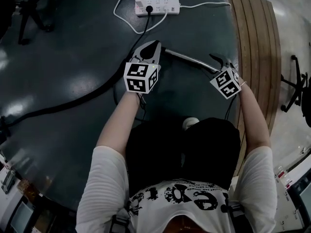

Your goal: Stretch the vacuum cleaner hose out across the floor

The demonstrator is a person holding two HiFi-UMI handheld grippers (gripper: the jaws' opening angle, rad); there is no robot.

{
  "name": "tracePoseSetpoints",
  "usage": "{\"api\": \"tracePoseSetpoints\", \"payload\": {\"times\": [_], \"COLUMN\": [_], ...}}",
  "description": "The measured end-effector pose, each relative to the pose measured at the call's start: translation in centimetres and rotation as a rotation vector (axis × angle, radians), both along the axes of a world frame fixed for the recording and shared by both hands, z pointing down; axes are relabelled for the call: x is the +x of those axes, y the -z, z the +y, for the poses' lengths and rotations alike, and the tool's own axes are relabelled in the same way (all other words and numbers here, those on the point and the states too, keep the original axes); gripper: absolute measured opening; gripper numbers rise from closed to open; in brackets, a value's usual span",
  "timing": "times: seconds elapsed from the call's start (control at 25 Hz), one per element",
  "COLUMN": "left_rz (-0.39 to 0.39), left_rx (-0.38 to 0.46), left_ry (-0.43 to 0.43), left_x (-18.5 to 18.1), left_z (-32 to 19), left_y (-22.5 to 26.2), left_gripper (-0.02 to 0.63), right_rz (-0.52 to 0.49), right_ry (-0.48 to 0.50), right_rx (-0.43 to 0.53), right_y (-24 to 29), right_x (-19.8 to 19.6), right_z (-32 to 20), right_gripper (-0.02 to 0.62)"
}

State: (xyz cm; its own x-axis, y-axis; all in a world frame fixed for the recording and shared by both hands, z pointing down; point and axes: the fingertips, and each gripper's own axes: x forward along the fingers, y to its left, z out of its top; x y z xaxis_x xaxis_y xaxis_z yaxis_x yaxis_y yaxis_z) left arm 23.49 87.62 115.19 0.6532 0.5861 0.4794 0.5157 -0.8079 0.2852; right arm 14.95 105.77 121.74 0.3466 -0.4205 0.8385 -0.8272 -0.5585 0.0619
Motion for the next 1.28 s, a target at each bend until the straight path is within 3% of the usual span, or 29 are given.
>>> {"api": "tracePoseSetpoints", "payload": {"times": [0.2,0.32,0.48,0.64,0.8,0.96,1.28], "left_rz": [-0.044,-0.059,-0.034,-0.020,0.041,0.182,0.329], "left_rx": [0.017,0.020,0.028,-0.023,-0.064,-0.015,0.125], "left_ry": [0.039,0.087,0.154,0.266,0.428,0.601,0.877], "left_x": [-1.4,-2.6,-4.0,-6.0,-9.2,-11.1,-22.5], "left_z": [-0.7,-1.4,-2.6,-5.2,-10.8,-18.0,-33.3], "left_y": [7.3,14.3,26.1,39.8,54.0,65.4,79.2], "left_gripper": [0.005,0.005,0.005,0.005,0.005,0.005,0.005], "right_rz": [0.001,-0.014,-0.004,0.017,0.066,0.121,0.212], "right_ry": [-0.177,-0.226,-0.293,-0.321,-0.236,-0.077,0.265], "right_rx": [0.094,0.150,0.216,0.300,0.329,0.398,0.603], "right_y": [9.2,17.4,29.8,44.3,58.1,69.0,84.8], "right_x": [2.1,2.4,3.1,3.1,1.9,3.8,-3.0], "right_z": [-1.1,-2.8,-4.3,-6.3,-10.6,-18.2,-38.6], "right_gripper": [0.256,0.254,0.150,0.035,0.005,0.003,0.003]}}
